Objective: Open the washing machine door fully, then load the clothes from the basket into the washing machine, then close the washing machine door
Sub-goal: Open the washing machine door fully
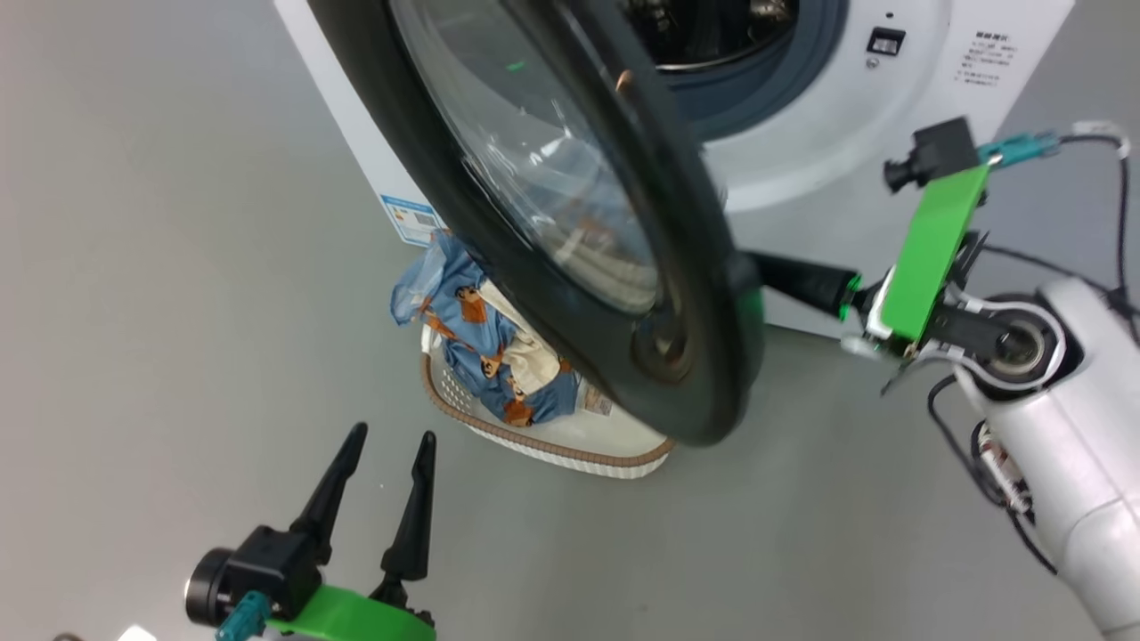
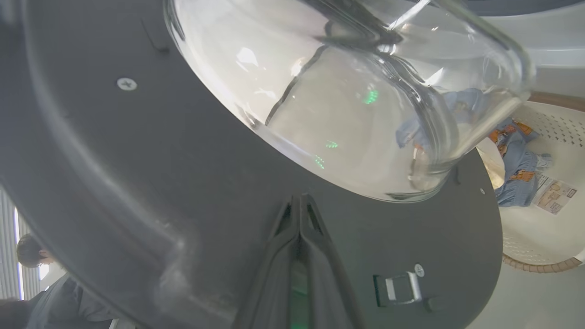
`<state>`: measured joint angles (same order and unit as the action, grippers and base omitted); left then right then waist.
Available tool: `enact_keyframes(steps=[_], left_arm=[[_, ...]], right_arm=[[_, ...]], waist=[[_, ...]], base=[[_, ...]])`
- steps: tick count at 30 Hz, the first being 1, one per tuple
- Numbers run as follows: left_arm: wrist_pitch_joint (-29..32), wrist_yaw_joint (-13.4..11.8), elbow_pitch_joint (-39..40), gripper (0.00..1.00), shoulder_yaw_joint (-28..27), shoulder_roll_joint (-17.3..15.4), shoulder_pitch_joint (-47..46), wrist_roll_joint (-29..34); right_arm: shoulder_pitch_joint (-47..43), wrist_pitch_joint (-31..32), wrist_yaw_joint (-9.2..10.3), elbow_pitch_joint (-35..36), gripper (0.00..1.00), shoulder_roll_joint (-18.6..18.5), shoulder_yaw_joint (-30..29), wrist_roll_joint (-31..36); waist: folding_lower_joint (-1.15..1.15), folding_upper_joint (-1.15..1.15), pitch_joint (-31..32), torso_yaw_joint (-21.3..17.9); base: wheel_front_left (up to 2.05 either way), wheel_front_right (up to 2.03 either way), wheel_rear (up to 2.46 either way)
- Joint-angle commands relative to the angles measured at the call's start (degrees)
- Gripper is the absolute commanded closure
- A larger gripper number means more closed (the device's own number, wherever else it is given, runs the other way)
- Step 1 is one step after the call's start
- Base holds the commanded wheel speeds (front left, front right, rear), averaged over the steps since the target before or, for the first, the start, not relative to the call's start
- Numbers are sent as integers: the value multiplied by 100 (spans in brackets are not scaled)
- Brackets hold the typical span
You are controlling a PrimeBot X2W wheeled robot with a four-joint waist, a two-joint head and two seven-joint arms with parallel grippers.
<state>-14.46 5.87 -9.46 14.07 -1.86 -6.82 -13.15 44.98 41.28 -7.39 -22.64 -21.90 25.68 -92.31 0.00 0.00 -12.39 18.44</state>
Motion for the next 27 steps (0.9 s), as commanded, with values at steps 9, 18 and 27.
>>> enact_keyframes(steps=[9,18,27], left_arm=[[-54,22,39,0,-294,-102,184,59],[-54,-56,-62,0,-398,-102,268,58],[-54,-66,-181,0,-481,-102,255,-72]], right_arm=[[-556,227,-10,512,100,265,319,83],[-774,270,-10,614,100,585,455,118],[-825,321,-10,693,100,792,647,234]], waist=[[0,0,304,273],[0,0,406,646],[0,0,422,942]], base=[[0,0,0],[0,0,0],[0,0,0]])
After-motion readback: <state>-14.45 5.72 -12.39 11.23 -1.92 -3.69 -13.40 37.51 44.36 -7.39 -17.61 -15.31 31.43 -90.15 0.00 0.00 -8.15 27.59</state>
